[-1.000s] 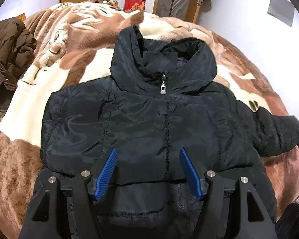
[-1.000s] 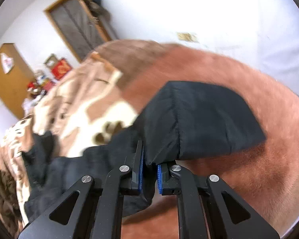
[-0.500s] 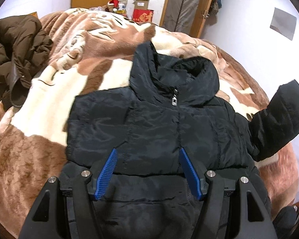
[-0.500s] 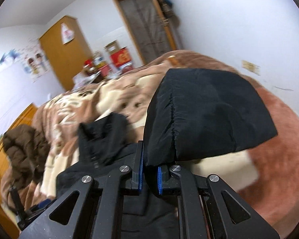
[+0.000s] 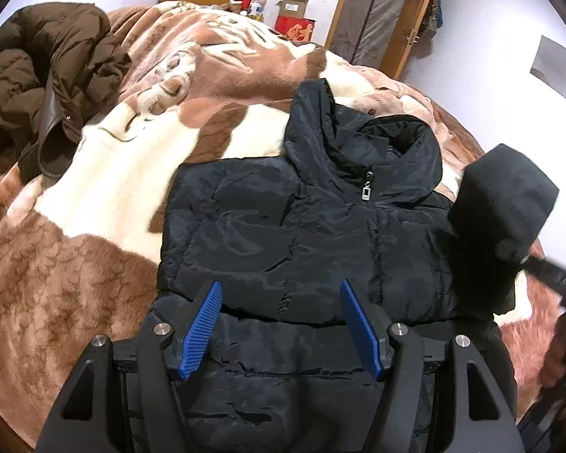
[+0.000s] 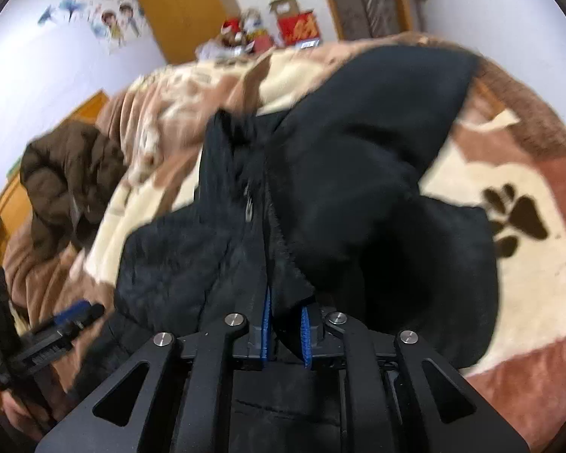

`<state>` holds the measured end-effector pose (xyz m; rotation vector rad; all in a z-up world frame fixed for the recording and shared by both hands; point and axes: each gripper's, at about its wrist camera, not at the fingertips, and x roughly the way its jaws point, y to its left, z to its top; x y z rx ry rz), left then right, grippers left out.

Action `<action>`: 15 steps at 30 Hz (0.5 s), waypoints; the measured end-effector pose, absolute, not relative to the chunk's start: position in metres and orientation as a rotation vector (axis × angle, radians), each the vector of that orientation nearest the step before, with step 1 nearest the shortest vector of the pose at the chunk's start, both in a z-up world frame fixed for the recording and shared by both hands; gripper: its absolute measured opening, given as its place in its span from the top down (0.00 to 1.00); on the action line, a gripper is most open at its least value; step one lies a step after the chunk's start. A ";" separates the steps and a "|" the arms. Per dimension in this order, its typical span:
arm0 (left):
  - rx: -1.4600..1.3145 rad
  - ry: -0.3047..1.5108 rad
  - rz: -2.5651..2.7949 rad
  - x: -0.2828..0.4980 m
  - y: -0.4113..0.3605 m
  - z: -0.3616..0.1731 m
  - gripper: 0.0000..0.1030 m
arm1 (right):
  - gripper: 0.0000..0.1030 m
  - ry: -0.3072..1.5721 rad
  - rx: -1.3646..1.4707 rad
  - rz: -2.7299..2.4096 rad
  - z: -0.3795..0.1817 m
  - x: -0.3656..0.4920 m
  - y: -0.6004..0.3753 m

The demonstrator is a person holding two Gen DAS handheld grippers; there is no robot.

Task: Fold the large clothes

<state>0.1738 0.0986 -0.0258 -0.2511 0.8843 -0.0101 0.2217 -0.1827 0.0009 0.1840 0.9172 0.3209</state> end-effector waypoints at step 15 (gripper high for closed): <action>-0.276 0.880 -0.035 0.182 0.097 -0.021 0.35 | 0.44 0.896 0.202 0.469 -0.003 0.198 -0.173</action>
